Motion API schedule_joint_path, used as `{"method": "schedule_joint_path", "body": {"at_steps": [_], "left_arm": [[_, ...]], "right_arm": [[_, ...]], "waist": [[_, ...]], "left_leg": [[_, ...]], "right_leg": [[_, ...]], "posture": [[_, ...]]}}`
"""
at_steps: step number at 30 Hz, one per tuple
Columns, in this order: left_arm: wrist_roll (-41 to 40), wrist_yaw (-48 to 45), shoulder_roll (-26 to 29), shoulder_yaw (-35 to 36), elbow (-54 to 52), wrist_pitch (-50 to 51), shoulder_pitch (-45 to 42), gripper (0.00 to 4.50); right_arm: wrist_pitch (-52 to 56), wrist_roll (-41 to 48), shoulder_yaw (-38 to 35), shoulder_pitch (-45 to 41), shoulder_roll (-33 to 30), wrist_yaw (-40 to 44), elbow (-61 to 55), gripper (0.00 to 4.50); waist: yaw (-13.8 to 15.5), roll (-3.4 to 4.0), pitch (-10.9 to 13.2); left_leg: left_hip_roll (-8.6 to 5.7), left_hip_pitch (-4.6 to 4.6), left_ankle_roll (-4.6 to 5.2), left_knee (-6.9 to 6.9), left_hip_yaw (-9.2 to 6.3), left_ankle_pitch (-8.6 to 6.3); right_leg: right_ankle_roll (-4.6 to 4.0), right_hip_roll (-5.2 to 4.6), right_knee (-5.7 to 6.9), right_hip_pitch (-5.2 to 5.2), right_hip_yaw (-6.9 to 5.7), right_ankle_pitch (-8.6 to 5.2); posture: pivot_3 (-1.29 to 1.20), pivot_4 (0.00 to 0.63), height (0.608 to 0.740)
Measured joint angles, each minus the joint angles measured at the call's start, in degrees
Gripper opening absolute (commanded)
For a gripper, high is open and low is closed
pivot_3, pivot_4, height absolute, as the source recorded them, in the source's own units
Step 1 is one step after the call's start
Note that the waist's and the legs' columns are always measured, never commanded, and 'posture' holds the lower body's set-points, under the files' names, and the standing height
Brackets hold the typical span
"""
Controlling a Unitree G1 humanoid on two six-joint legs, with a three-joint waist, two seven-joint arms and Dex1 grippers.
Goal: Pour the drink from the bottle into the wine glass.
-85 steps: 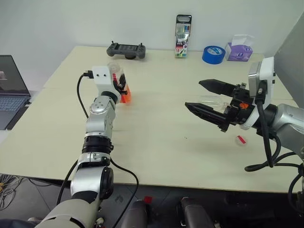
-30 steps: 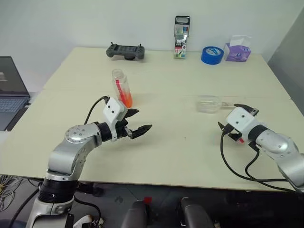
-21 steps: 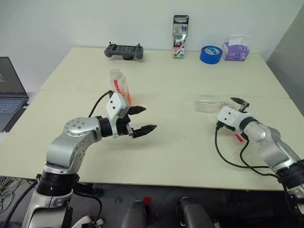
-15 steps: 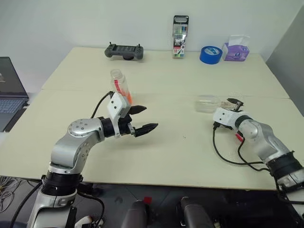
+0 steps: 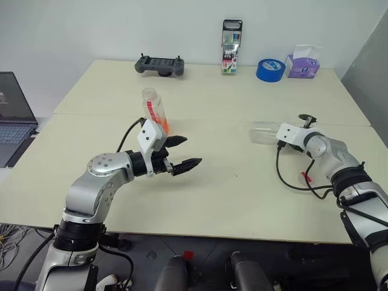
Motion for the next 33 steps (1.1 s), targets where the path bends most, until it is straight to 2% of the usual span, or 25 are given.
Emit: {"method": "schedule_joint_path", "body": {"at_steps": [3, 9, 12, 13, 19, 22, 26, 29, 33], "left_arm": [[-0.2, 0.12, 0.01, 0.0, -0.05, 0.02, 0.17, 4.5], [-0.81, 0.72, 0.02, 0.0, -1.76, 0.56, 1.25, 4.5], [-1.42, 1.01, 0.18, 0.03, -2.99, 1.6, 1.56, 4.5], [-1.7, 1.29, 0.21, 0.12, -3.65, 2.04, 1.77, 4.5], [-4.4, 1.56, 1.26, 1.37, -7.22, 4.06, 6.05, 4.5], [-6.18, 2.75, 1.69, 4.93, -8.27, 5.2, 9.3, 4.5], [-8.53, 5.32, 2.19, 9.09, -10.74, 6.82, 13.65, 4.5], [-10.32, 9.09, 0.81, 11.85, -13.16, 7.95, 17.18, 4.5], [-11.39, 11.83, 0.54, 12.39, -16.9, 8.89, 20.21, 4.5]], "right_arm": [[-0.76, -0.2, -0.02, -0.29, 0.2, 0.58, 1.36, 3.54], [-1.36, -0.29, -0.01, -0.12, 1.35, 1.86, 1.84, 1.31], [-1.57, -0.93, 0.02, 0.36, 1.04, 2.1, 0.21, 0.3], [-1.58, -0.89, -0.14, 0.4, 0.73, 2.3, -0.56, 0.16], [-1.54, -1.87, -0.83, 1.85, 2.35, 2.3, -4.23, 0.16], [-1.25, 4.25, -6.25, 1.08, 9.02, 1.77, -4.28, 0.16], [-0.78, 18.26, -17.74, -2.67, 22.56, 1.29, -1.32, 0.16], [0.86, 28.08, -25.62, -7.19, 30.59, 1.89, 2.12, 0.16], [3.13, 35.96, -32.11, -9.33, 35.86, 2.02, 4.76, 0.16]], "waist": [[-0.04, 0.0, 0.0], [-0.15, 0.0, 0.0], [-0.14, 0.0, 0.0], [-0.14, 0.0, 0.0], [-0.97, 0.0, 0.0], [-2.17, 0.0, 0.0], [-3.14, 0.01, 0.01], [-2.74, 0.02, 0.01], [-1.08, 0.02, 0.01]], "left_leg": [[0.0, 0.0, 0.0, 0.0, 0.0, 0.0], [0.02, 0.01, 0.0, -0.02, -0.01, 0.0], [0.02, 0.01, 0.0, -0.01, -0.04, 0.0], [0.02, 0.02, 0.0, -0.01, -0.05, 0.0], [0.11, 0.06, 0.0, -0.05, -0.12, 0.0], [0.25, 0.15, 0.0, -0.09, -0.25, 0.0], [0.46, 0.15, -0.01, -0.21, -0.4, -0.01], [0.44, 0.06, -0.02, -0.2, -0.58, -0.01], [0.17, 0.05, -0.02, -0.12, -0.64, -0.01]], "right_leg": [[0.0, 0.0, 0.0, 0.0, 0.0, 0.0], [0.0, 0.01, 0.01, -0.01, 0.01, 0.0], [0.0, 0.01, 0.02, -0.01, -0.01, 0.0], [0.0, 0.01, 0.02, 0.0, -0.01, 0.0], [-0.01, 0.01, 0.04, 0.0, 0.02, 0.01], [-0.11, 0.05, 0.05, 0.0, 0.05, 0.06], [-0.14, 0.19, 0.1, -0.02, 0.01, 0.08], [-0.15, 0.16, 0.05, -0.04, -0.05, 0.09], [-0.15, 0.12, 0.03, 0.03, -0.1, 0.08]], "posture": [[0.0, 0.15, 0.74], [0.0, 0.15, 0.74], [0.0, 0.15, 0.74], [0.0, 0.15, 0.74], [0.0, 0.15, 0.74], [0.0, 0.15, 0.74], [0.0, 0.15, 0.74], [0.0, 0.15, 0.74], [0.0, 0.15, 0.74]]}}
